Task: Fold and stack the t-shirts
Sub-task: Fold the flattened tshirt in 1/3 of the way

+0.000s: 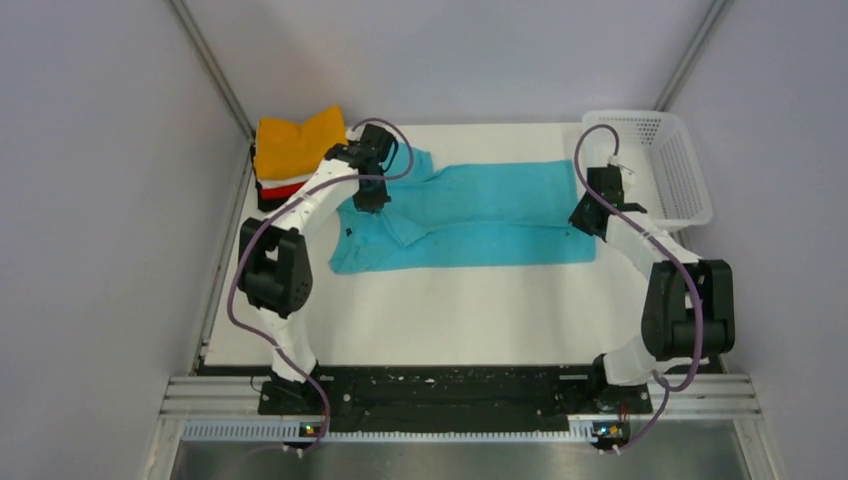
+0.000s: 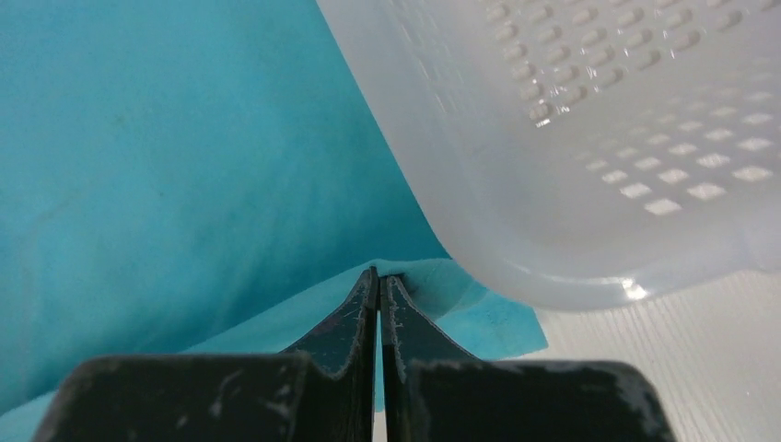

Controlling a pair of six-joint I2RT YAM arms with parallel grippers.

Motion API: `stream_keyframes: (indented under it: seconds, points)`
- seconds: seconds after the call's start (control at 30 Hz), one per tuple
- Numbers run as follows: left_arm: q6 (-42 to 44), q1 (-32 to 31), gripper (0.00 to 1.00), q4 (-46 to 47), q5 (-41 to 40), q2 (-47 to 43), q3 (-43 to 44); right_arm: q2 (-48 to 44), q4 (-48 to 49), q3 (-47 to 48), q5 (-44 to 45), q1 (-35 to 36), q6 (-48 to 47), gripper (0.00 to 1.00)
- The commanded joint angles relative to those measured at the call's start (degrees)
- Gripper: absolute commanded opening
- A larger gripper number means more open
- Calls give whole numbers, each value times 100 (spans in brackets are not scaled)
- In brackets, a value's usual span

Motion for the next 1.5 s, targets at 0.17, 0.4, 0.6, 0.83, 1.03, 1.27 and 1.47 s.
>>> stream_keyframes:
  seconds: [0.17, 0.4, 0.6, 0.83, 1.03, 1.27, 1.47]
  points:
    - [475, 491, 37, -543, 33, 1439, 2165, 849, 233, 964, 212, -46, -314, 19]
    - [531, 546, 95, -815, 411, 1553, 2835, 405, 469, 696, -574, 217, -709, 65]
    - [165, 522, 99, 672, 1805, -21, -78, 174, 830, 61, -1212, 715, -738, 97]
    - [-210, 542, 99, 2037, 2339, -456, -1974, 709, 1190, -238, -1485, 1004, -626, 99]
    - [-391, 685, 99, 2444, 2387, -247, -2624, 966, 1313, -647, -1331, 999, -484, 99]
    - [-749, 715, 99, 2597, 2295, -1182, -3971, 247, 606, -1629, -1354, 1002, -174, 99]
    - [-1333, 619, 99, 2349, 2239, -2354, -5177, -1155, -664, -2365, -1443, 1007, 123, 99]
